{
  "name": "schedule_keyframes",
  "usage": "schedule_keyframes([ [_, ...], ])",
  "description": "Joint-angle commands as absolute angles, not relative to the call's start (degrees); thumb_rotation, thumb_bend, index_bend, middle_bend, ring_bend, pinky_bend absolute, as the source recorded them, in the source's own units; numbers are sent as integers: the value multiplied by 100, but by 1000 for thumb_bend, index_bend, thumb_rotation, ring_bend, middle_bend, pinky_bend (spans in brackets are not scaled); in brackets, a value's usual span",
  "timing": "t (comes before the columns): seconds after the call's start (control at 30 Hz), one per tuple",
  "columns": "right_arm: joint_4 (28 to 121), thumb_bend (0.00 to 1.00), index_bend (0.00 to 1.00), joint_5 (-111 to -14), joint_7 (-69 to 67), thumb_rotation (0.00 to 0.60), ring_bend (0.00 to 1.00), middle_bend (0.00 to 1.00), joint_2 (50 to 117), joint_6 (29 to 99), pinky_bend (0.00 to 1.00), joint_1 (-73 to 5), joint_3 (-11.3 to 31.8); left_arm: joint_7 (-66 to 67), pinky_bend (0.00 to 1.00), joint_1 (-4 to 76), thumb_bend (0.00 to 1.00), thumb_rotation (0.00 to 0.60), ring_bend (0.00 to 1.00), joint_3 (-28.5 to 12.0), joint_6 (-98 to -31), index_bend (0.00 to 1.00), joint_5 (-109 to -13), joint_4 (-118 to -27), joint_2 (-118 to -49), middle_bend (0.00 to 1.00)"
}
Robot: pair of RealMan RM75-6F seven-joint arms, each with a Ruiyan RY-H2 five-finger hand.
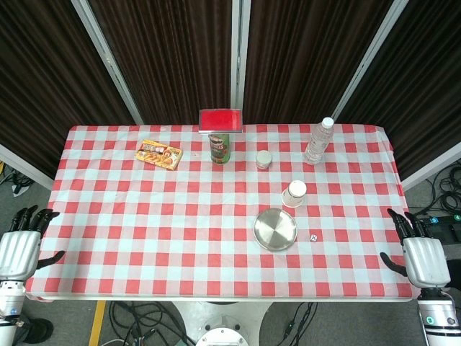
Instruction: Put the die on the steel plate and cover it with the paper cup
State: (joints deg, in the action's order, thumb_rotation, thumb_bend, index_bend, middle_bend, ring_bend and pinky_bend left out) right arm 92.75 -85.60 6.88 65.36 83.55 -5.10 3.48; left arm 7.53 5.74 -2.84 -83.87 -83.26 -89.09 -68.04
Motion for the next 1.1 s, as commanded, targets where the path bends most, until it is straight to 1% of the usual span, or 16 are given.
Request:
schedule_keyframes([
  [0.03,9286,113,92,-8562,714,600,113,187,6531,8339,216,-518,341,748,112,575,0,600,98,-283,-8379,226,-8311,-8905,-6814,193],
  [0.27,9337,113,105,-8636,677,600,119,200,6516,8347,217,-528,316,669,112,535,0,600,98,-316,-8551,226,-8383,-8804,-6890,194],
  [0.37,9366,112,121,-8690,633,600,143,222,6495,8309,223,-564,306,644,111,514,0,600,98,-340,-8646,226,-8410,-8750,-6947,194],
  [0.43,9379,112,141,-8726,658,600,178,258,6488,8251,242,-614,305,637,111,509,0,600,98,-332,-8648,226,-8416,-8736,-6958,194],
  [0.5,9403,112,173,-8746,721,600,239,317,6493,8133,288,-705,319,635,111,509,0,600,98,-316,-8629,226,-8427,-8741,-6953,194],
  [0.53,9390,111,199,-8774,770,600,290,360,6523,8095,331,-716,282,628,111,509,0,600,98,-313,-8631,226,-8435,-8738,-6957,194],
  [0.6,9375,110,244,-8731,953,600,430,459,6589,7864,456,-870,318,604,110,513,0,600,98,-315,-8621,226,-8433,-8732,-6969,194],
  [0.7,9372,108,257,-8521,1242,600,646,621,6688,7278,663,-1215,403,589,110,518,0,600,98,-319,-8619,226,-8438,-8722,-6970,194],
  [0.77,9326,106,265,-8317,1380,600,738,705,6795,6789,746,-1495,469,580,110,515,0,600,98,-311,-8613,226,-8443,-8711,-6973,194],
  [0.87,9144,106,284,-8010,1453,600,814,790,7015,6095,824,-1885,537,568,110,511,0,600,98,-304,-8596,226,-8430,-8717,-6969,194],
  [0.97,8815,108,295,-7710,1465,600,854,831,7305,5503,863,-2230,593,565,110,502,0,600,98,-297,-8573,226,-8403,-8726,-6966,194],
  [1.1,8398,111,317,-7511,1515,600,878,850,7662,5072,883,-2531,597,564,110,492,0,600,98,-284,-8538,226,-8369,-8752,-6943,194],
])
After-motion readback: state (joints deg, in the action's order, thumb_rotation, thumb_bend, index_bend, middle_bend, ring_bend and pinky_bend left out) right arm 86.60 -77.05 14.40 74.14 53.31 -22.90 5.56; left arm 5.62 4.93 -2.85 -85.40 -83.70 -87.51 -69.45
